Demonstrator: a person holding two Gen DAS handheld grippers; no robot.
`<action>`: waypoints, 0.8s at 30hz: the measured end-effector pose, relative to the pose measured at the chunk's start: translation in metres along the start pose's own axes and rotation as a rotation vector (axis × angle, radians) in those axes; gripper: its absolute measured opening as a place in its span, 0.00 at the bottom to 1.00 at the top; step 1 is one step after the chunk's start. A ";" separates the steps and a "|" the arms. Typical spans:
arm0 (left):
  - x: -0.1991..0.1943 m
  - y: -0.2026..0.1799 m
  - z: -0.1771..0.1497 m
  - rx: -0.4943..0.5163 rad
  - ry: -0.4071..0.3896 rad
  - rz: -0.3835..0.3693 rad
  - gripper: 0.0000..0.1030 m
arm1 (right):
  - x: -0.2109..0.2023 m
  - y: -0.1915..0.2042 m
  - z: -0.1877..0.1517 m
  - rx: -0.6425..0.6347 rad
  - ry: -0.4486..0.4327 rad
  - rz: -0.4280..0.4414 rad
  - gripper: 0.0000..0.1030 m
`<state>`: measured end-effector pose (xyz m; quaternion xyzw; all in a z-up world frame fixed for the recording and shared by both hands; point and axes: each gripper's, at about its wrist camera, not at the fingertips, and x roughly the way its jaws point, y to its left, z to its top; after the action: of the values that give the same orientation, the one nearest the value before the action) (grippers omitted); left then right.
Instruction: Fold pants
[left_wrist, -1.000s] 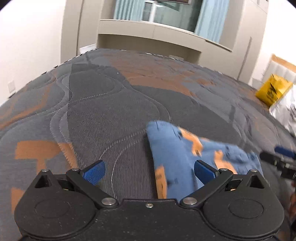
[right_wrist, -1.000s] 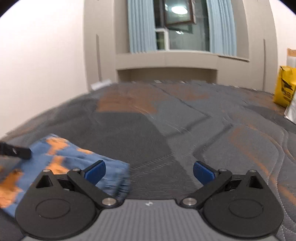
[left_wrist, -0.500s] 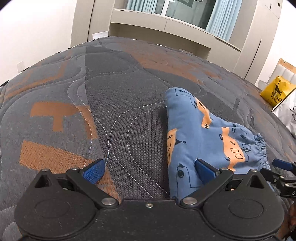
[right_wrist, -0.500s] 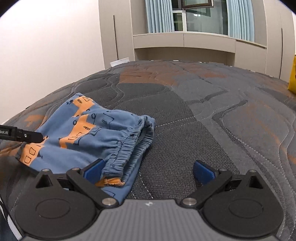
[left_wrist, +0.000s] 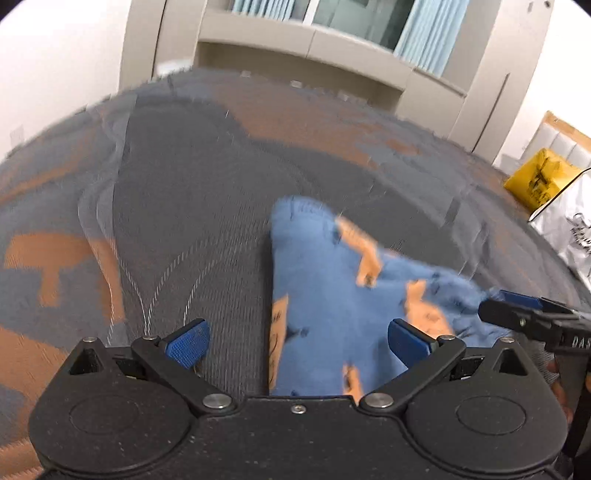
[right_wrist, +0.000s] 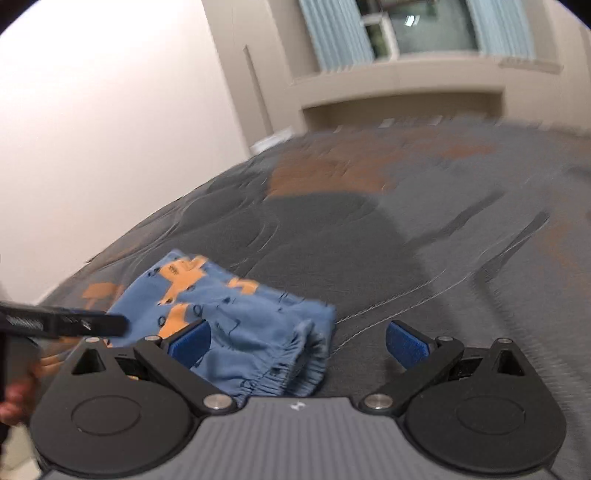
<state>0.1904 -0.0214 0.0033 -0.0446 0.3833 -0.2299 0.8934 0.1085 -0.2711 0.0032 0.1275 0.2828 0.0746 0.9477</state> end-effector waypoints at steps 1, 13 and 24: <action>0.004 0.002 -0.004 -0.005 0.001 0.008 0.99 | 0.006 -0.003 -0.002 0.008 0.019 -0.011 1.00; 0.003 0.008 -0.022 0.021 -0.084 0.004 1.00 | 0.010 -0.002 -0.015 -0.037 0.004 -0.051 0.99; -0.002 0.018 -0.027 -0.017 -0.115 -0.025 1.00 | 0.005 -0.013 -0.015 0.033 -0.034 0.005 0.99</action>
<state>0.1764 -0.0017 -0.0188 -0.0701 0.3325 -0.2347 0.9107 0.1054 -0.2794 -0.0153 0.1449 0.2676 0.0703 0.9500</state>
